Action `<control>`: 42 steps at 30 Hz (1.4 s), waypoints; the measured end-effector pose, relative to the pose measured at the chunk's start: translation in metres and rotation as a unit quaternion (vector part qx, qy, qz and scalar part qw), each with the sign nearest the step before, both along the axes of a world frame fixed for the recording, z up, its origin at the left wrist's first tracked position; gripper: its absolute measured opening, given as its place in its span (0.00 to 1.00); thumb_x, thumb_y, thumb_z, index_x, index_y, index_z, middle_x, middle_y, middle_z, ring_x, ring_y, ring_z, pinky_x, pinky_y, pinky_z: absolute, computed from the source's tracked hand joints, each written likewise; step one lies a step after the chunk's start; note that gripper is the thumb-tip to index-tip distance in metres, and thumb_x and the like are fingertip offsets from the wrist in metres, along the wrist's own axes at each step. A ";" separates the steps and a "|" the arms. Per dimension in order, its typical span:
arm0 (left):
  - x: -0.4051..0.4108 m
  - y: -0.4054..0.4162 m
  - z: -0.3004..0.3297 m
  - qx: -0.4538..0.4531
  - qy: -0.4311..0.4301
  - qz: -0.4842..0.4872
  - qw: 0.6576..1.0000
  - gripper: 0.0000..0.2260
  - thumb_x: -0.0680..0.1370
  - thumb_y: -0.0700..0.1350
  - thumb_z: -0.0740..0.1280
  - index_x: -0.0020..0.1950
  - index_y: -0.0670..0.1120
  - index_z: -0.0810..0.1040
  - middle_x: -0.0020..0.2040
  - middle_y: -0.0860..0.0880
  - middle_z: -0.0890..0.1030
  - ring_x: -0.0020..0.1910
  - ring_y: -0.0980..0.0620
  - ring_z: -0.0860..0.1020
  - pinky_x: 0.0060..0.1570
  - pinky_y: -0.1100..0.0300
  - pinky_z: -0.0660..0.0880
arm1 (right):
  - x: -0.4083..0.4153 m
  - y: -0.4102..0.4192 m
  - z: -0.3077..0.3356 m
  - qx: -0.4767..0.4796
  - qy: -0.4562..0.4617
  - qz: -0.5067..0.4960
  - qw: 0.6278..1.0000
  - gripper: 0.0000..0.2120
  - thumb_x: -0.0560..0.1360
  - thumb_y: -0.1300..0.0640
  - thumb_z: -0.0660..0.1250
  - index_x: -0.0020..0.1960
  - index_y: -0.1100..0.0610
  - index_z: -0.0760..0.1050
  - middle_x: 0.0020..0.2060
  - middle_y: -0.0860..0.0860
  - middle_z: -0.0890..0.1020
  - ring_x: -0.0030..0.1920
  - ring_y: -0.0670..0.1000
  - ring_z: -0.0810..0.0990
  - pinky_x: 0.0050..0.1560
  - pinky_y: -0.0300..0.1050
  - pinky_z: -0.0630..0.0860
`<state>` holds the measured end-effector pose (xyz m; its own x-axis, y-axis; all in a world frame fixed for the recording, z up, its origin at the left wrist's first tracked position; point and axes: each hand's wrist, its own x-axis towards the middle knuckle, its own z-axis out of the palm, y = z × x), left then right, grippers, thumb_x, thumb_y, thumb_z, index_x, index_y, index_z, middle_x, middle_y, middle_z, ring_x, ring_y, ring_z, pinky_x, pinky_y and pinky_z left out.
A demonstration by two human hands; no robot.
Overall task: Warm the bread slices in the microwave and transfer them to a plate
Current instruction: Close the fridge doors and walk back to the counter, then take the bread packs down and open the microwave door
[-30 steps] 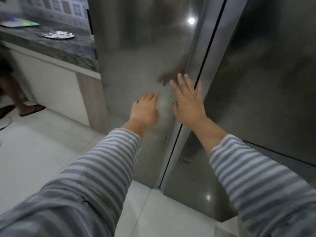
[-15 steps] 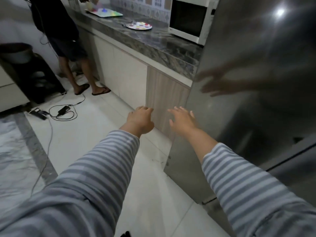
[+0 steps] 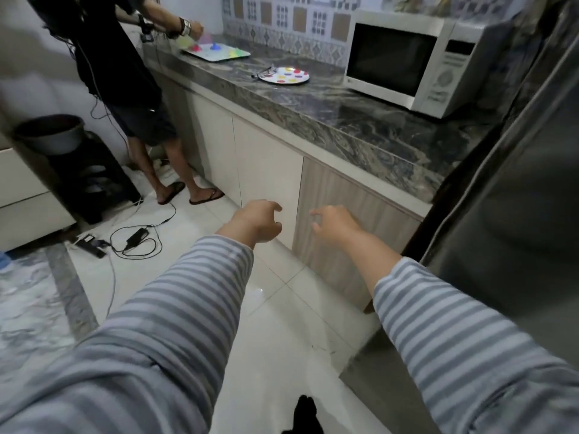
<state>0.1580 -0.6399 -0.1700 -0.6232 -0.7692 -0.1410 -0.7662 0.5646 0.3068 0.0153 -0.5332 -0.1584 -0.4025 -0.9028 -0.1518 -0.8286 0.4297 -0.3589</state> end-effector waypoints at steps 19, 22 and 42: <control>-0.216 -0.290 0.050 -0.041 0.066 -0.090 0.993 0.22 0.75 0.51 0.65 0.70 0.50 0.71 0.68 0.45 0.74 0.68 0.45 0.70 0.66 0.50 0.69 | -0.192 -0.268 0.048 -0.076 0.060 -0.092 0.991 0.18 0.77 0.51 0.61 0.67 0.47 0.74 0.64 0.50 0.78 0.62 0.55 0.76 0.60 0.48 0.74; -0.256 -0.335 0.063 -0.049 0.063 -0.130 0.988 0.22 0.75 0.51 0.65 0.69 0.51 0.72 0.67 0.44 0.74 0.67 0.44 0.70 0.65 0.48 0.69 | -0.226 -0.303 0.058 -0.080 0.071 -0.137 0.985 0.18 0.78 0.50 0.60 0.67 0.47 0.73 0.61 0.49 0.79 0.60 0.54 0.77 0.58 0.48 0.74; -0.563 -0.398 0.111 0.034 0.219 -0.389 0.894 0.39 0.76 0.45 0.68 0.79 0.54 0.46 0.69 0.45 0.72 0.69 0.45 0.69 0.66 0.51 0.68 | -0.466 -0.316 0.117 -0.045 0.242 -0.343 0.907 0.32 0.79 0.52 0.60 0.78 0.47 0.48 0.78 0.54 0.43 0.77 0.55 0.40 0.75 0.57 0.48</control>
<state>-0.4048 -1.0381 -0.0589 -0.9730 -0.0786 0.2171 0.0514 0.8429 0.5356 -0.4512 -0.8496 -0.0414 -0.8735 -0.4152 0.2541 -0.4476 0.8902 -0.0843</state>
